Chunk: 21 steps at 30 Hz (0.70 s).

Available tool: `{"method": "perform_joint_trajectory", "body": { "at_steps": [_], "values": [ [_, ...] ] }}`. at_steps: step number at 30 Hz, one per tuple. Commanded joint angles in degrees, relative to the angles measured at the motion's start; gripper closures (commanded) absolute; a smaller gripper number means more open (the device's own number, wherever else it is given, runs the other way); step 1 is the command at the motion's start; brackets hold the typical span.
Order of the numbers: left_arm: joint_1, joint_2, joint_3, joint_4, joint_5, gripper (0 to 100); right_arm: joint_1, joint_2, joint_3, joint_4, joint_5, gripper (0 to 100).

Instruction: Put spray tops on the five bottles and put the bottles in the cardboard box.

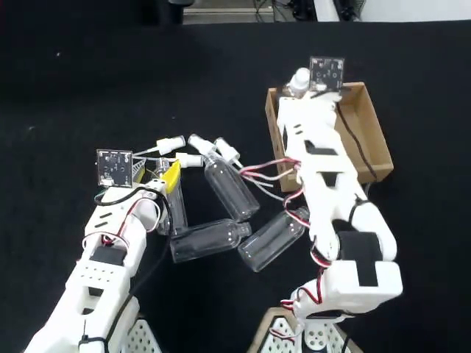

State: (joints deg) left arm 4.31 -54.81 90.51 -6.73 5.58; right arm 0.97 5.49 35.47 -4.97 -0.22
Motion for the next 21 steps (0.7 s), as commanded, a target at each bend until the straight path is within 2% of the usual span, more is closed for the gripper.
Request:
{"method": "perform_joint_trajectory", "body": {
  "at_steps": [1, 4, 17, 19, 21],
  "values": [
    [0.7, -0.4, -0.7, -1.3, 0.1, 77, -0.3, 0.3, -9.7, 9.8, -0.4, 98.7],
    [0.7, -0.4, -0.7, -1.3, 0.1, 77, -0.5, 2.2, -13.1, 13.2, -0.4, 98.7],
    [0.7, -0.4, -0.7, -1.3, 0.1, 77, -0.7, 5.1, -13.7, 13.3, -0.6, 98.2],
    [0.7, -0.4, -0.7, -1.3, 0.1, 77, -0.7, 5.1, -13.7, 13.3, -3.2, 97.7],
    [0.7, -0.3, -0.7, -1.3, 0.1, 77, -0.7, 5.1, -13.7, 13.3, -5.6, 92.0]
  ]
}}
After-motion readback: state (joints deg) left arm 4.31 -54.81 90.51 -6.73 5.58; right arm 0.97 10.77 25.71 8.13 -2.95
